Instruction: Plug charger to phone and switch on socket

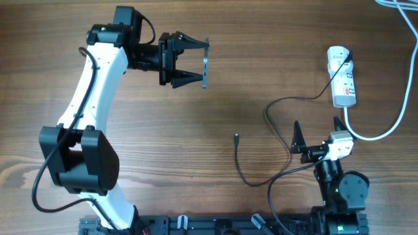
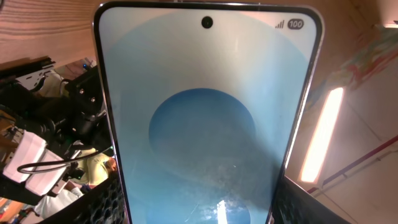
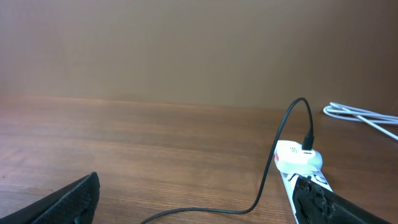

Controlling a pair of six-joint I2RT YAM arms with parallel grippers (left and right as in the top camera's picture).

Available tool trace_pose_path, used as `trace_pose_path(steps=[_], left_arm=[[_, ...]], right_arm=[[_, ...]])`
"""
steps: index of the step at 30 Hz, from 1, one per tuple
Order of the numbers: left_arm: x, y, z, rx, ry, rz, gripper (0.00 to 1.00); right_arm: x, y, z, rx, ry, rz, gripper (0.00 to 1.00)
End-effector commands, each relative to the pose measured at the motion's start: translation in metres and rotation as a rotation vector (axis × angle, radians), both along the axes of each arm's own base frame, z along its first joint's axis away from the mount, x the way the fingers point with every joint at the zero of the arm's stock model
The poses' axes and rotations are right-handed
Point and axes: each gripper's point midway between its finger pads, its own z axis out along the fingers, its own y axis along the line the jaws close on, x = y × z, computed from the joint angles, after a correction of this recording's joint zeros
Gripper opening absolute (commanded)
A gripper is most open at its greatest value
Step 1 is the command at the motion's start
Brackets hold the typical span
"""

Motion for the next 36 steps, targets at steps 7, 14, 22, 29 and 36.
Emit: trace_pose_path(steps=[7,14,22,29,36], left_arm=[[-0.007,0.0,0.027,-0.061,-0.087,-0.012,0.63],[-0.006,0.0,0.026,-0.06,-0.105,-0.012,0.63],[0.002,0.003,-0.009,0.143,-0.214,0.011,0.63],[0.016,0.022,-0.075,0.568,-0.346,0.008,0.63],[0.017,0.028,-0.12,0.954,-0.477,-0.076,0.62]], right_arm=[[0.0,-0.001,0.002,-0.004,-0.01,-0.01,1.0],[0.0,-0.001,0.002,-0.004,-0.01,-0.01,1.0],[0.0,-0.001,0.002,-0.005,-0.01,-0.01,1.0],[0.0,-0.001,0.002,-0.004,-0.01,-0.01,1.0],[0.0,-0.001,0.002,-0.005,-0.01,-0.01,1.0]])
